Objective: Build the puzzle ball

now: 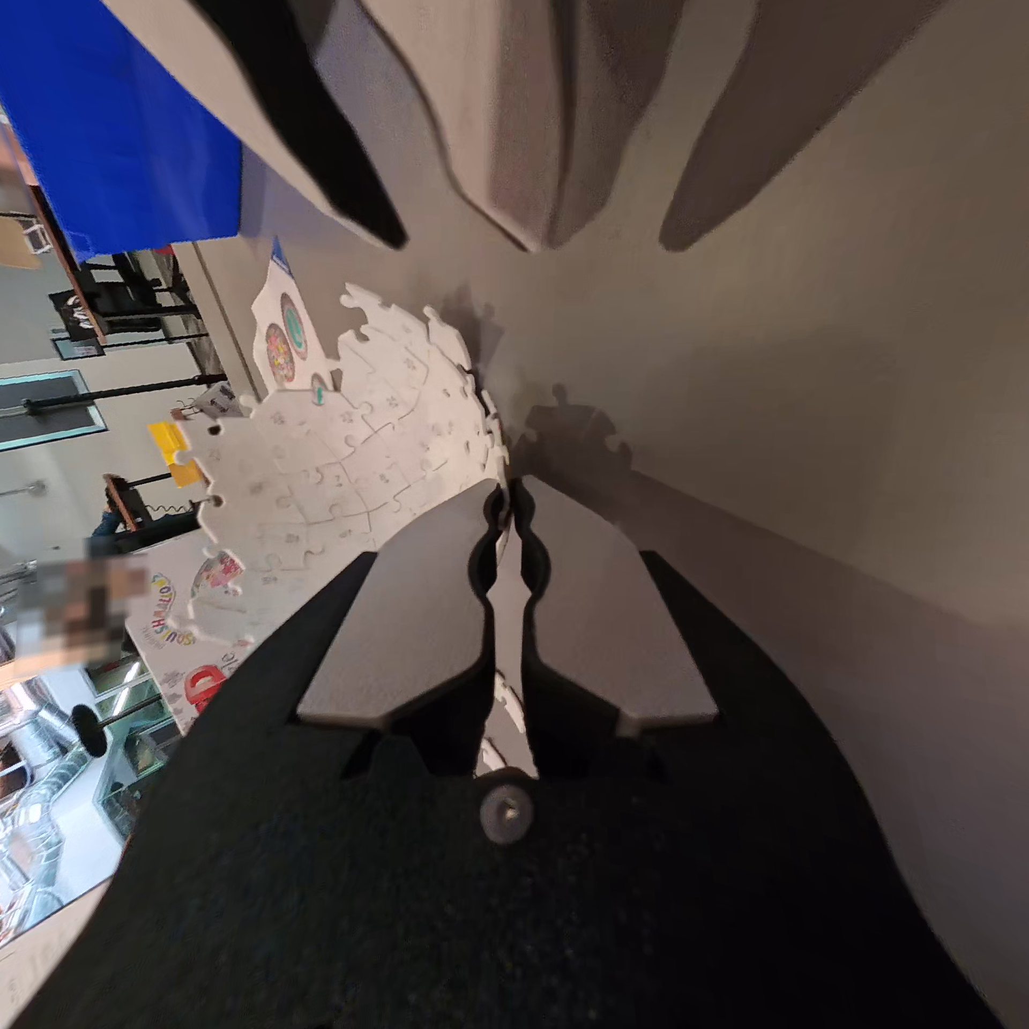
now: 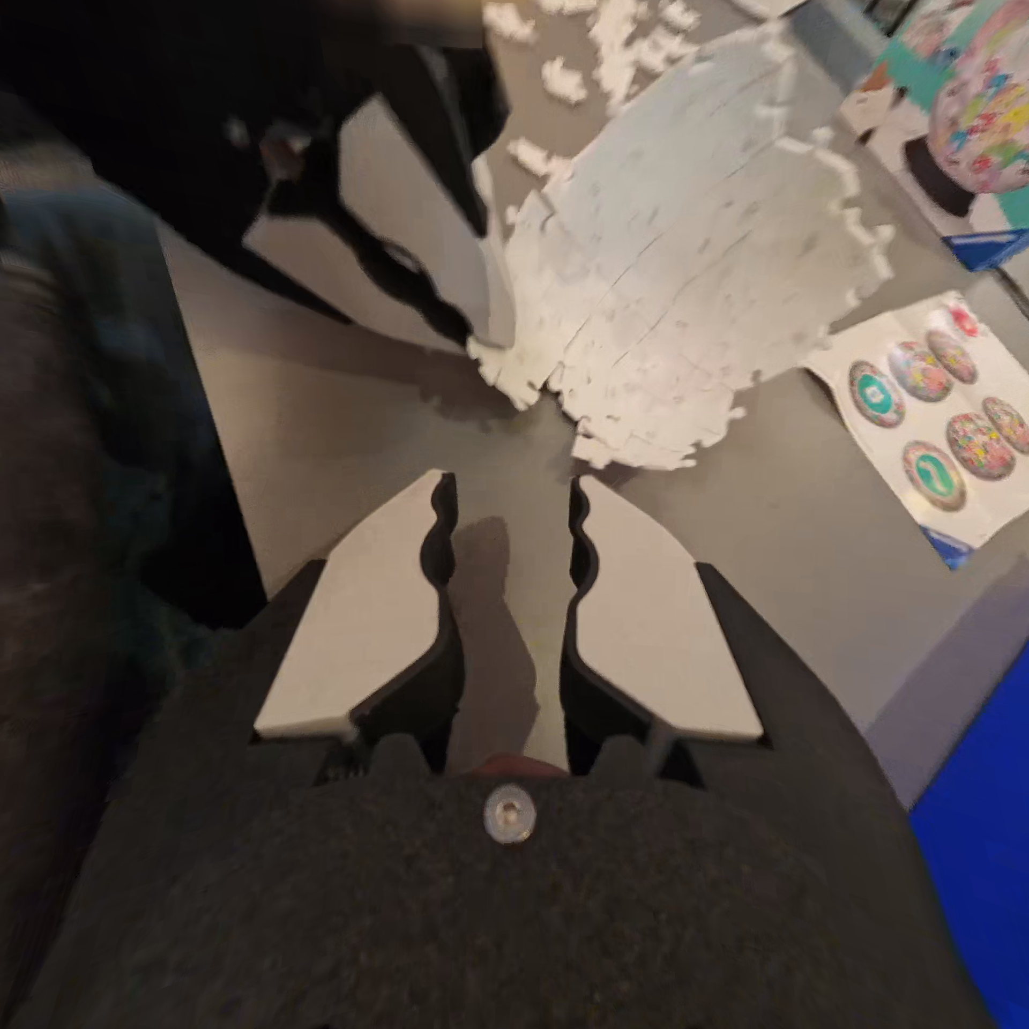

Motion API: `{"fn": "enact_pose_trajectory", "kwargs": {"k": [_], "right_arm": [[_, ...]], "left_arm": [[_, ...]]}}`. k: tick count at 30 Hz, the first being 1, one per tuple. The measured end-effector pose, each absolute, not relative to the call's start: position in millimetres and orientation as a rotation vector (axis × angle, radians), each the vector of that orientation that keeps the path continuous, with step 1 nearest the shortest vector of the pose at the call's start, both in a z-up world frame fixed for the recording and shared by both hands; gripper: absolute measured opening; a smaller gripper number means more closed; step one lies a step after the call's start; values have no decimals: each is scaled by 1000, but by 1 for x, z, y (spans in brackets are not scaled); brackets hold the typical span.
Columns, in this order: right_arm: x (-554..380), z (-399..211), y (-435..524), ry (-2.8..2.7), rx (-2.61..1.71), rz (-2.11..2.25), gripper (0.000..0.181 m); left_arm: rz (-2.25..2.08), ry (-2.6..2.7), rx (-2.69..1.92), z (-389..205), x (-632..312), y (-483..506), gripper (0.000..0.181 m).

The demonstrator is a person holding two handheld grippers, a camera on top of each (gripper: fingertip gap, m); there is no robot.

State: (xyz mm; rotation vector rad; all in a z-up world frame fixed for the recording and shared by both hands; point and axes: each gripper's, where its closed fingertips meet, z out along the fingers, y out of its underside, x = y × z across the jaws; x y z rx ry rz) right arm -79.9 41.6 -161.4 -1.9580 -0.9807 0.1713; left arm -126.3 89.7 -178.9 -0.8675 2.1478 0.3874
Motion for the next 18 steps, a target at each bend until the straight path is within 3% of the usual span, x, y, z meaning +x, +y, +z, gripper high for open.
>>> {"fn": "enact_pose_trajectory", "kwargs": {"k": [7,18], "right_arm": [[-80,-170,76,-1169,-1931,-66,39],[-94,-138,110,-980,-1987,445,37]], "left_arm": [[529,2025,-852,-169,-130,117,2],[530,2011,-856,-177,-136,124,2]]}}
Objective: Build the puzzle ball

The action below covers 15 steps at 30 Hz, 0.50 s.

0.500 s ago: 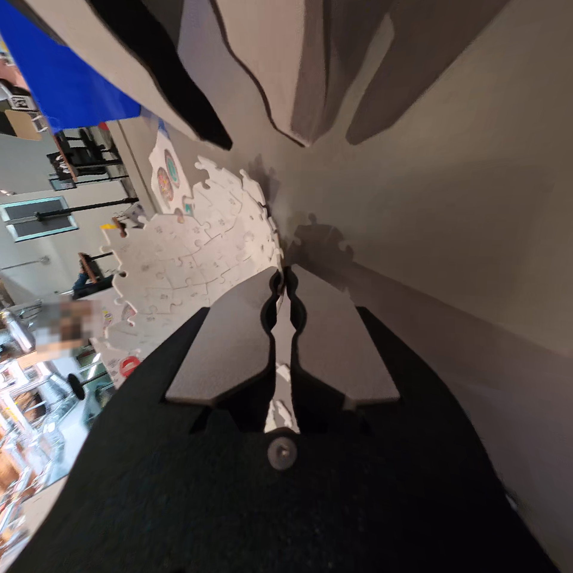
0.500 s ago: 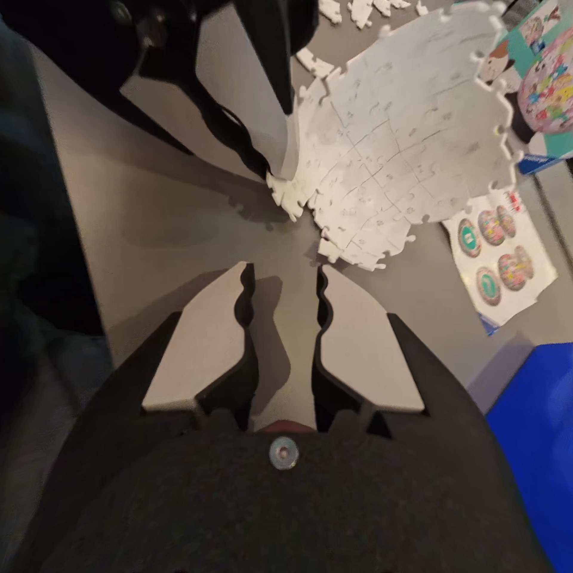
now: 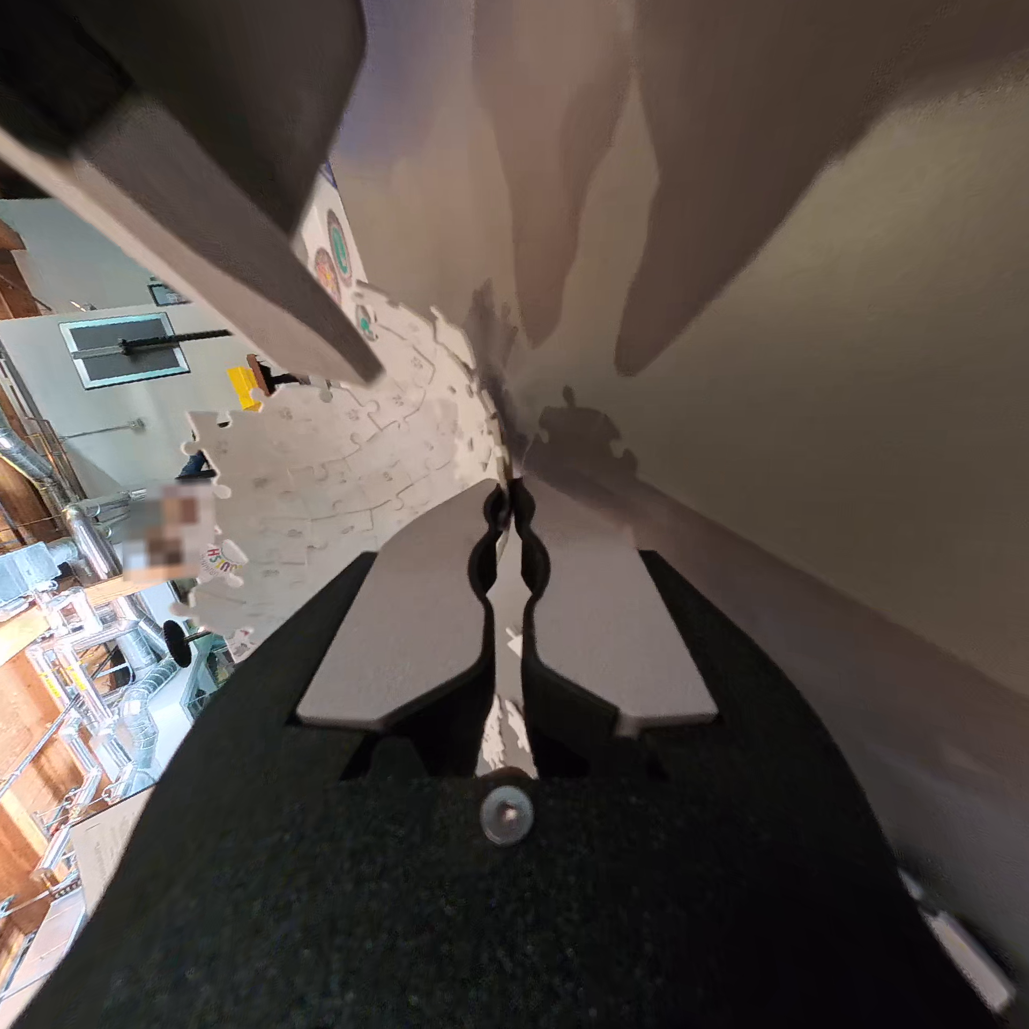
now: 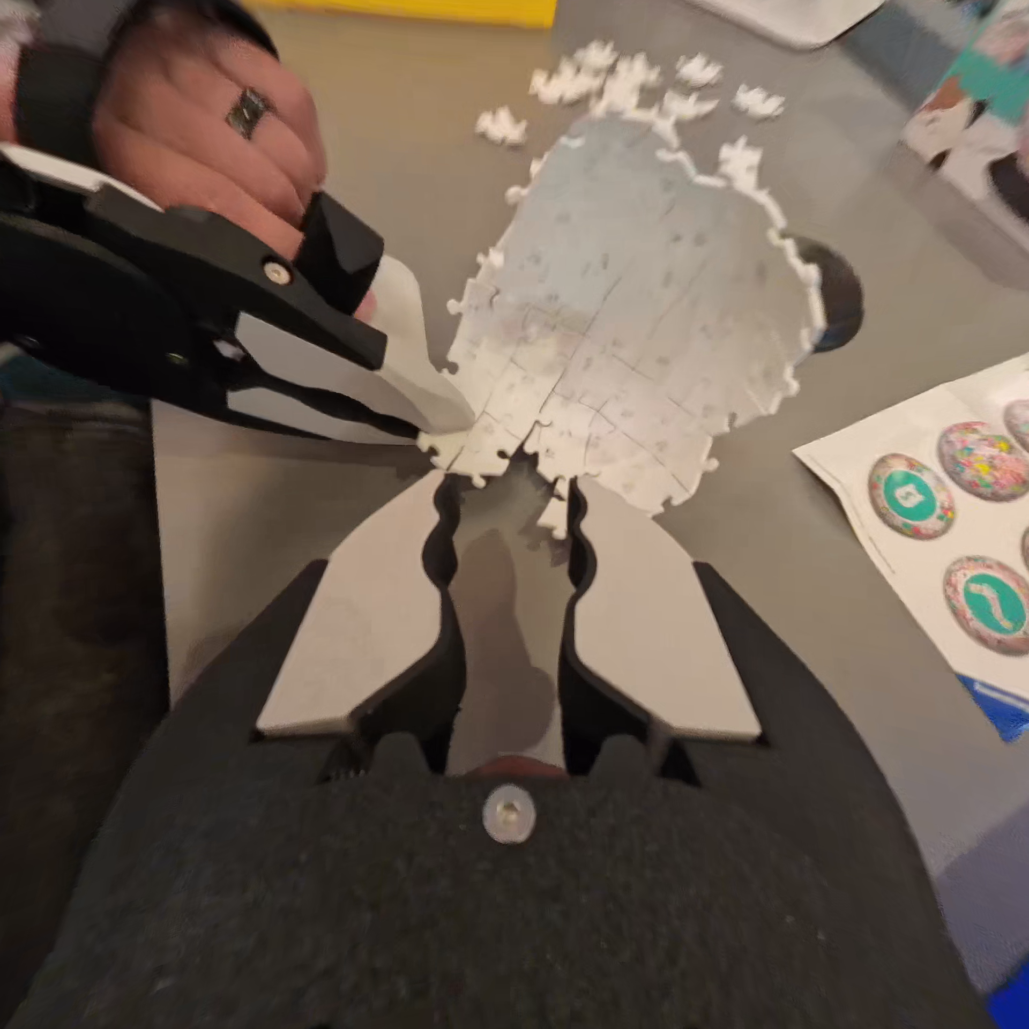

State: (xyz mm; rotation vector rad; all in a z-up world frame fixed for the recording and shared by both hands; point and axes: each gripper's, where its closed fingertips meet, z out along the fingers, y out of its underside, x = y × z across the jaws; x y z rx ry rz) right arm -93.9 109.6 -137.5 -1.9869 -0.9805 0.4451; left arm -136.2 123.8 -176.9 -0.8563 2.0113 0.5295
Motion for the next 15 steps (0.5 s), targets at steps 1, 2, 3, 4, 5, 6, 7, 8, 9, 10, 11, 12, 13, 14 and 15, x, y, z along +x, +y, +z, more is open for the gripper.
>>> {"fn": "enact_pose_trajectory", "kwargs": {"k": [1,2,3,4,5,6,7,8,9,10,11,12,13,14,15], "right_arm": [[-98,-141,113,-1032,-2013,412,37],[-103,-144,116,-1079,-2017,391,37],[-106,-146,121,-1105,-2027,365,37],[-107,-149,127,-1121,-2049,354,36],[-109,-154,129,-1144,-2080,369,36],[-110,-160,130,-1158,-2117,393,36],[-111,-165,131,-1163,-2158,428,35],[-112,-169,130,-1161,-2192,479,35],[-112,-170,130,-1149,-2215,522,34],[-112,-171,131,-1129,-2229,547,34],[-112,-171,133,-1117,-2237,557,33],[-112,-170,133,-1112,-2238,561,32],[-112,-169,133,-1109,-2240,564,32],[-112,-170,134,-1108,-2253,564,33],[-112,-169,134,-1101,-2264,567,33]], "left_arm": [[525,2013,-853,-177,-135,122,2],[522,2010,-847,-177,-134,120,2],[519,2013,-842,-177,-133,118,2],[519,2015,-841,-177,-133,117,2],[521,2017,-837,-178,-132,116,2],[526,2021,-836,-179,-132,115,2],[533,2025,-836,-180,-132,115,2],[540,2029,-836,-181,-132,115,2],[544,2033,-836,-182,-133,115,2],[546,2035,-834,-182,-133,115,2],[547,2037,-834,-183,-133,115,2],[544,2041,-838,-184,-133,115,2],[543,2045,-841,-184,-134,115,2],[542,2052,-841,-185,-134,115,2],[544,2058,-838,-186,-135,116,2]]}}
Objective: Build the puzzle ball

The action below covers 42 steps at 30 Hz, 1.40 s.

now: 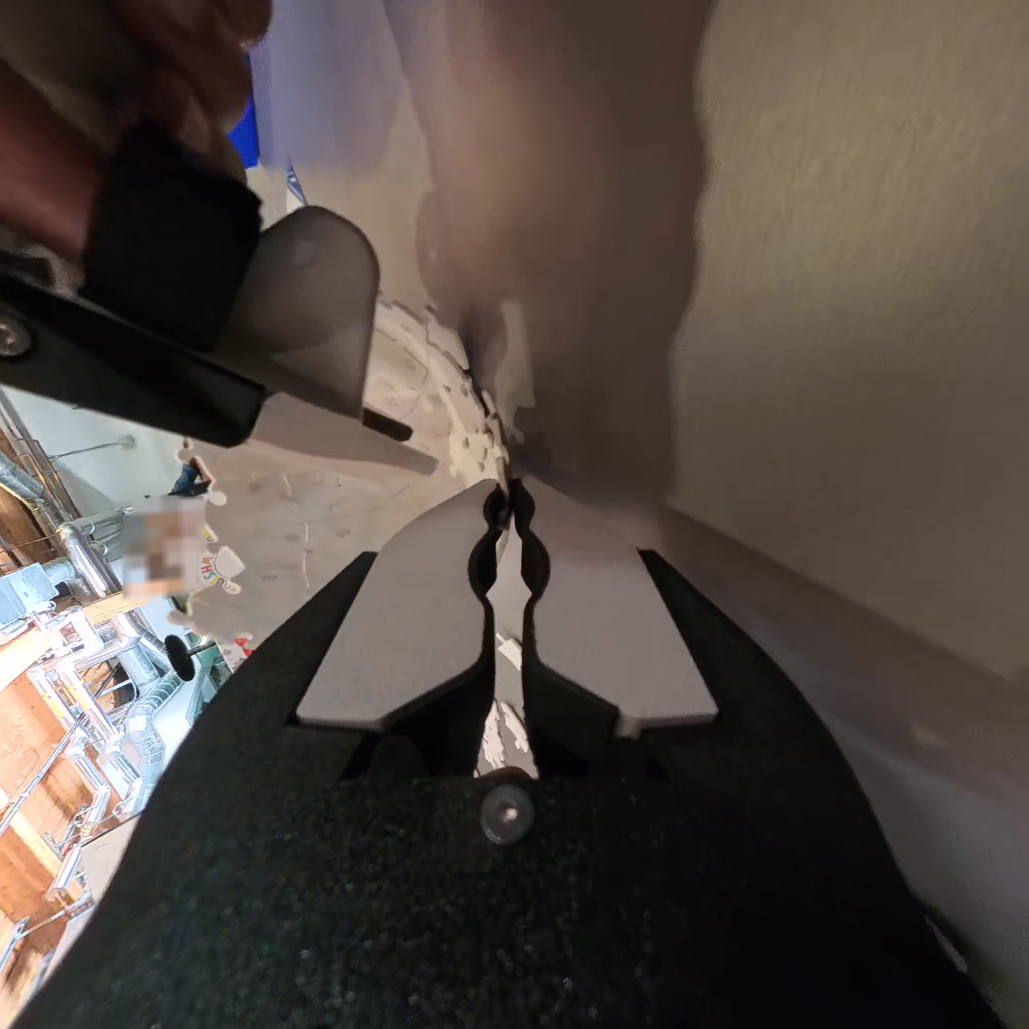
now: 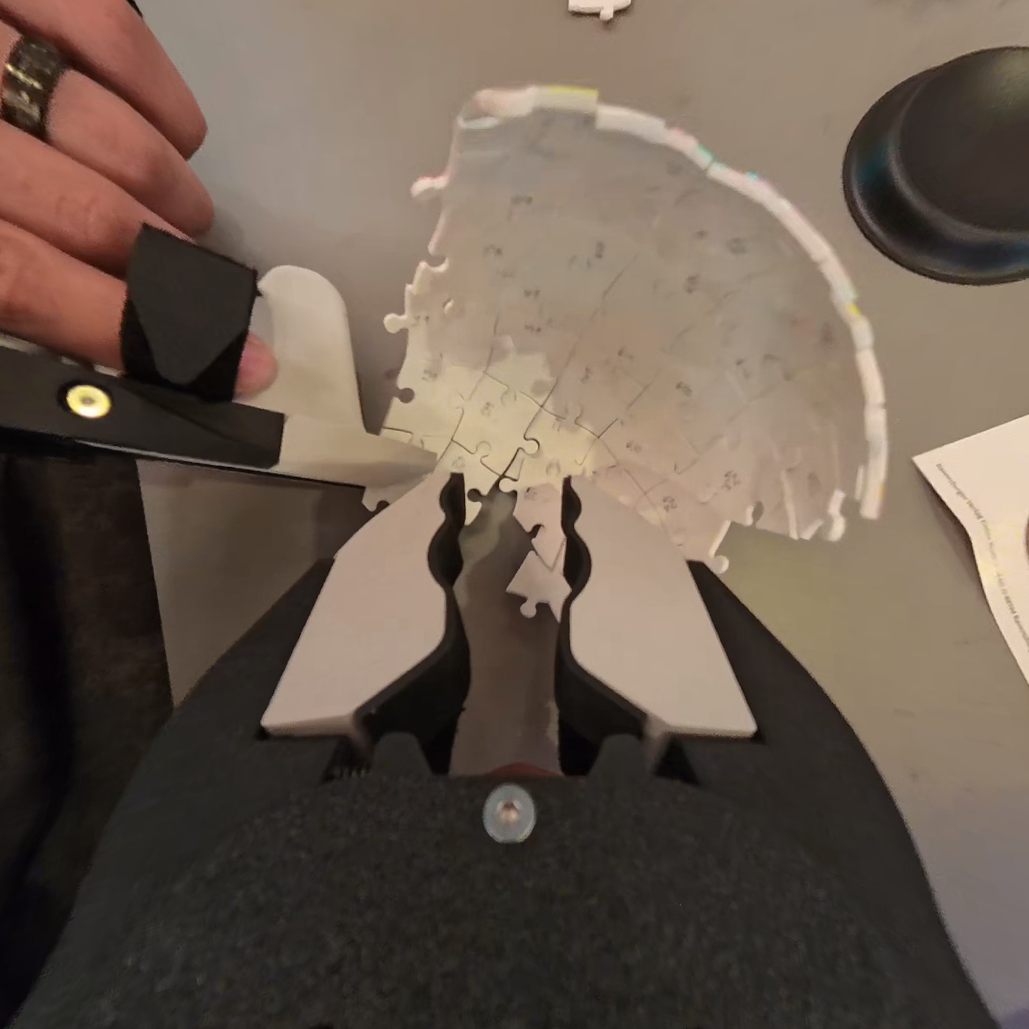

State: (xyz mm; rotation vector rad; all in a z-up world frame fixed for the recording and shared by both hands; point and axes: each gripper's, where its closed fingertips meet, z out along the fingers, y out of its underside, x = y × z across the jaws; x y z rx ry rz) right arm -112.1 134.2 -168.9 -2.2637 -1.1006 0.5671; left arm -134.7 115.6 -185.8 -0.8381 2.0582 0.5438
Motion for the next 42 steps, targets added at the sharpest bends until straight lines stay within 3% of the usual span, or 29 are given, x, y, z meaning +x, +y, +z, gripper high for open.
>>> {"fn": "enact_pose_trajectory", "kwargs": {"k": [7,14,42], "right_arm": [[-91,-138,148,-1155,-2103,379,26],[-105,-176,144,-1375,-2233,280,1],[-103,-192,139,-1431,-2352,117,0]], "left_arm": [[522,2065,-863,-184,-137,118,2],[553,2055,-842,-187,-136,119,2],[668,2042,-822,-193,-133,125,2]]}}
